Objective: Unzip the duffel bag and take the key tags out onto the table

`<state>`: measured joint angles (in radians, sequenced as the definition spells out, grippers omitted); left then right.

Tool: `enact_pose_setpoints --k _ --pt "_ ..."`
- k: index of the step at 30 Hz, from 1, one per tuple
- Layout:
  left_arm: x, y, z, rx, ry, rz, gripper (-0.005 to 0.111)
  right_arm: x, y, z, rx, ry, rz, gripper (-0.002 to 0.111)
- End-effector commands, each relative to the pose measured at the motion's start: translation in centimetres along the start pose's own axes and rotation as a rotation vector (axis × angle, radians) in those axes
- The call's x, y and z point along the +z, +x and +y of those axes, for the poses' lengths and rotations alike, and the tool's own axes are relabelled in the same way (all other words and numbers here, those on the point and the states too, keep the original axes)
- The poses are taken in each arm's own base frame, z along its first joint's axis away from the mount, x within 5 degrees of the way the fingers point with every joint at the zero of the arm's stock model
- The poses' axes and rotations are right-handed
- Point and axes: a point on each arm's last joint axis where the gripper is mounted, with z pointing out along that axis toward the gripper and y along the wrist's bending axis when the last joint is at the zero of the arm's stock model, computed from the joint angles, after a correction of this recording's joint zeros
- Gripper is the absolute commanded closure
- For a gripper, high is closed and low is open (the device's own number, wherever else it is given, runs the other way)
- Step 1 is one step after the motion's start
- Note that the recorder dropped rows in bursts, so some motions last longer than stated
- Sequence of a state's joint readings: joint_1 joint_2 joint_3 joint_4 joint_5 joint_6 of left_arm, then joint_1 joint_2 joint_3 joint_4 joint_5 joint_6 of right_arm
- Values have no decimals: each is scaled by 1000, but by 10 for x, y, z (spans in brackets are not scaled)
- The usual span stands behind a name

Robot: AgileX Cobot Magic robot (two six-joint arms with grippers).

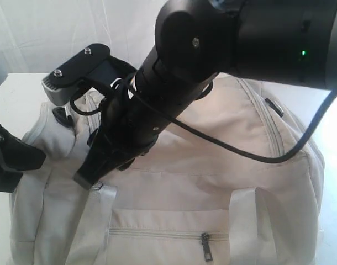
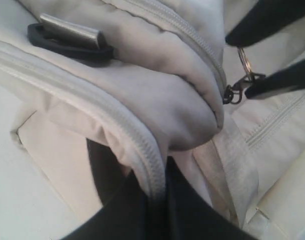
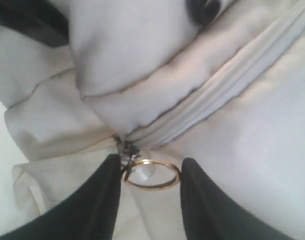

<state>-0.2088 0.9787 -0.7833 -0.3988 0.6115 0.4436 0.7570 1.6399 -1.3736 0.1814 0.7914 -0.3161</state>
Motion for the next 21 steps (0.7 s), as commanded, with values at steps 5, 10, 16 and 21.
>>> enact_pose_setpoints --k 5,10,16,21 --pt "6 15 -6 -42 60 54 107 -5 -28 -9 -31 65 -125 108" --pt "6 16 -6 -40 60 61 107 6 -33 -24 -10 93 -136 108" --pt "5 22 7 -33 -91 127 107 -1 -28 -24 -1 67 -57 108" --pt "3 25 14 -69 -175 162 107 -6 -37 -26 -11 99 -159 108"
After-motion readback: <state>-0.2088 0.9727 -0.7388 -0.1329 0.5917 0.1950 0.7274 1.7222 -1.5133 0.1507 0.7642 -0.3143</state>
